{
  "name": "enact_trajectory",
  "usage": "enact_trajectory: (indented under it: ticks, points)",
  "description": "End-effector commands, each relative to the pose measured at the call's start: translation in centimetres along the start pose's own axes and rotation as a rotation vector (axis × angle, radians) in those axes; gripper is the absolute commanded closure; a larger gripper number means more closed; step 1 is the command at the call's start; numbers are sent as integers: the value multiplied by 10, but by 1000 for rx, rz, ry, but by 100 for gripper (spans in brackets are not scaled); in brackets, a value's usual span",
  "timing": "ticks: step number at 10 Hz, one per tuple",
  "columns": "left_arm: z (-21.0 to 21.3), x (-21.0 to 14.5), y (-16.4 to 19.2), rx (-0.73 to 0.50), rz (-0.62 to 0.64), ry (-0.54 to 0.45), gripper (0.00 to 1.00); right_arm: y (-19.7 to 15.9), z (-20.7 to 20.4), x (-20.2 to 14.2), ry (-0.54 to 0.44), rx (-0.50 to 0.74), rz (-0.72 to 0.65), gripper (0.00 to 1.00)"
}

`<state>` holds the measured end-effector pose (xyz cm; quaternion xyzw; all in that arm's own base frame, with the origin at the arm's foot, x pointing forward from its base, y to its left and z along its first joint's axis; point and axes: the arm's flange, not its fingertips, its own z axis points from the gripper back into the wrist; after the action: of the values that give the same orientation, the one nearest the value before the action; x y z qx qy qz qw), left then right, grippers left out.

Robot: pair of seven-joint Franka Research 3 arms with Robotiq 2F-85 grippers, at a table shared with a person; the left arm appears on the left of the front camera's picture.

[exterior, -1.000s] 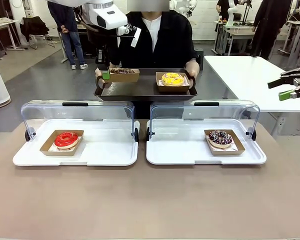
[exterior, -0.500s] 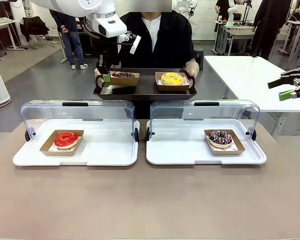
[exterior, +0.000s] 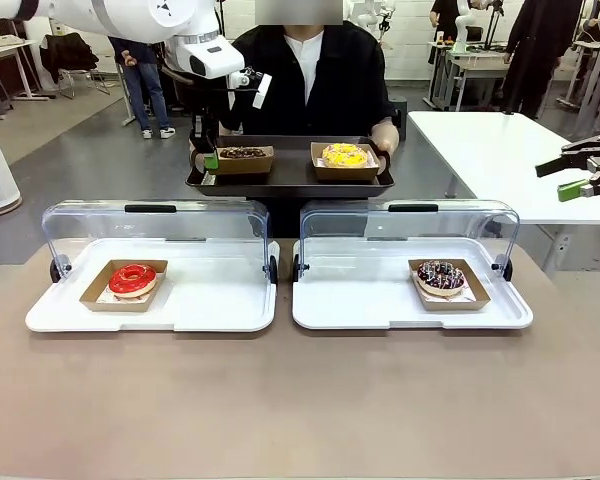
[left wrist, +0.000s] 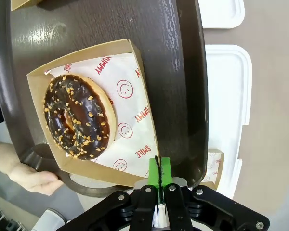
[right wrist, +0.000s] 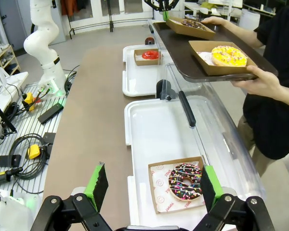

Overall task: Provide the desired donut to the person.
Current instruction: Place the picked Paper togo box onto the Handle tray extended by the person.

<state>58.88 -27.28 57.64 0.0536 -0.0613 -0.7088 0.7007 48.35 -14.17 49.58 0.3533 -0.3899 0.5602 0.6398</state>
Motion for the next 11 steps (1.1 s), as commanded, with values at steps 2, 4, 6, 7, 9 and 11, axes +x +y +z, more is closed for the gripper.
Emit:
enact_trajectory:
  ticks: [2, 4, 6, 7, 9, 11]
  points:
    - [-6, -3, 7, -9, -17, -35, 99, 1, -1, 0, -6, 4, 0, 0]
    - [-7, -6, 9, -9, -5, -38, 50, 1, -1, 0, -6, 4, 0, 0]
    - [-5, -7, 8, -4, -6, -41, 0, 1, -1, 0, -6, 4, 0, 0]
    - [-3, -7, 7, 0, -4, -42, 0, 1, -1, 0, -6, 4, 0, 0]
    - [0, -7, 7, 4, -6, -43, 21, 1, -1, 0, -6, 4, 0, 0]
    - [4, -7, 6, 5, -6, -48, 0, 1, -1, 0, -6, 4, 0, 0]
